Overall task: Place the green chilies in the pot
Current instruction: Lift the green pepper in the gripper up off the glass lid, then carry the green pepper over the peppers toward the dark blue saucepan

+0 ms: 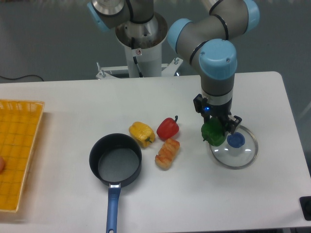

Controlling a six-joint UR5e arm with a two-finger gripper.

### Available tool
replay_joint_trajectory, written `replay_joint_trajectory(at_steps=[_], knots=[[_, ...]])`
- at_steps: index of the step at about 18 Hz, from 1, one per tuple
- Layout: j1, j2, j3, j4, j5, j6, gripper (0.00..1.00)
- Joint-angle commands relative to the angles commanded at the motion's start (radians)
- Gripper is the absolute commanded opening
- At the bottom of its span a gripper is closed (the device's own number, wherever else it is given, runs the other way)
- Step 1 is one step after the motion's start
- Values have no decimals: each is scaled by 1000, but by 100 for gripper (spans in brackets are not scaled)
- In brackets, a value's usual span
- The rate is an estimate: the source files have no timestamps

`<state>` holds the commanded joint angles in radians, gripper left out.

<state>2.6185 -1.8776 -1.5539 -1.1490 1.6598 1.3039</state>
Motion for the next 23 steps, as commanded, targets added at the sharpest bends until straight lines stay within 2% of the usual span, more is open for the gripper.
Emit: replay_joint_trajectory(at_steps=[7,14,18,23], knots=[[-9,3,-14,-2,-5,-9,41],[-37,84,-84,-8,-18,-41,41],[-92,110,-107,-8,-18,-113,41],[-172,110,-107,-6,-17,-219,41]])
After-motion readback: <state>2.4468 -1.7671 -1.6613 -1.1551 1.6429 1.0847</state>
